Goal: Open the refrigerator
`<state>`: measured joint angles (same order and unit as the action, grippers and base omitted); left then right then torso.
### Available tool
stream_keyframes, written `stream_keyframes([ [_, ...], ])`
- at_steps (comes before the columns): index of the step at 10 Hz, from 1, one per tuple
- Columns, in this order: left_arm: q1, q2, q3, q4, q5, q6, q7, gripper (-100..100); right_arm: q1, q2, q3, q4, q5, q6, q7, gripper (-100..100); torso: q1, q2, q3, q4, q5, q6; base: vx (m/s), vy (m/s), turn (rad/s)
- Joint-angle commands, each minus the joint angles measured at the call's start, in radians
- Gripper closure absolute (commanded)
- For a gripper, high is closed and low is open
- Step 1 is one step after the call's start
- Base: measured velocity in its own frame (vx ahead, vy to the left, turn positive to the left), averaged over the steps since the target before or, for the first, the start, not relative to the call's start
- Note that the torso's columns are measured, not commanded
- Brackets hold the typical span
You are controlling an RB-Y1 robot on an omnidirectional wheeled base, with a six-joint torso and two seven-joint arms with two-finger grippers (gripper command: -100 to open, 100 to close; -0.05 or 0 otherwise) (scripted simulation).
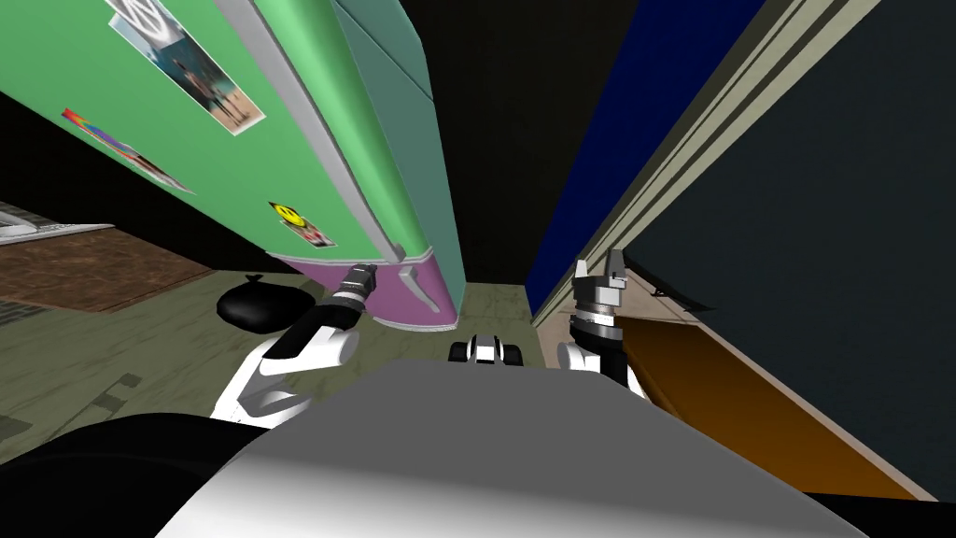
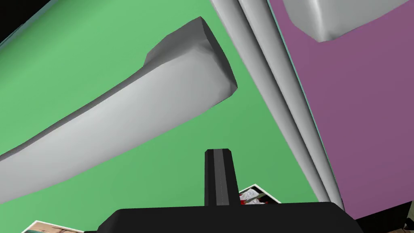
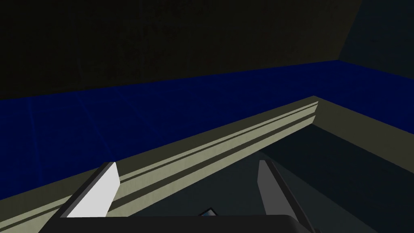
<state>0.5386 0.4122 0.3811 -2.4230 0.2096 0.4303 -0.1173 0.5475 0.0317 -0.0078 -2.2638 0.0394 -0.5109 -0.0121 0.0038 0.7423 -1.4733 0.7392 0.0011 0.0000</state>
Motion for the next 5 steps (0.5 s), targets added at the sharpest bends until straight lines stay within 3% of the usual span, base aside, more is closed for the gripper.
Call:
stream_keyframes([
  [1,0.017,0.018,-0.022,-0.02,0.018,-0.013,-0.005,100,0.0,0.0,0.0,0.0,0.0,0.0,0.0,0,-0.005,-0.003,-0.002,-0.001,-0.001,0.0,-0.273,0.187,-0.054],
  [3,0.037,0.042,-0.052,-0.041,0.041,-0.032,-0.013,100,0.0,0.0,0.0,0.0,0.0,0.0,0.0,0,-0.005,-0.001,-0.001,0.0,-0.002,0.0,-0.337,0.245,-0.108],
  [5,0.046,0.054,-0.067,-0.051,0.053,-0.041,-0.017,100,0.0,0.0,0.0,0.0,0.0,0.0,0.0,0,-0.004,-0.008,-0.004,-0.002,0.0,0.0,-0.24,0.185,-0.067],
])
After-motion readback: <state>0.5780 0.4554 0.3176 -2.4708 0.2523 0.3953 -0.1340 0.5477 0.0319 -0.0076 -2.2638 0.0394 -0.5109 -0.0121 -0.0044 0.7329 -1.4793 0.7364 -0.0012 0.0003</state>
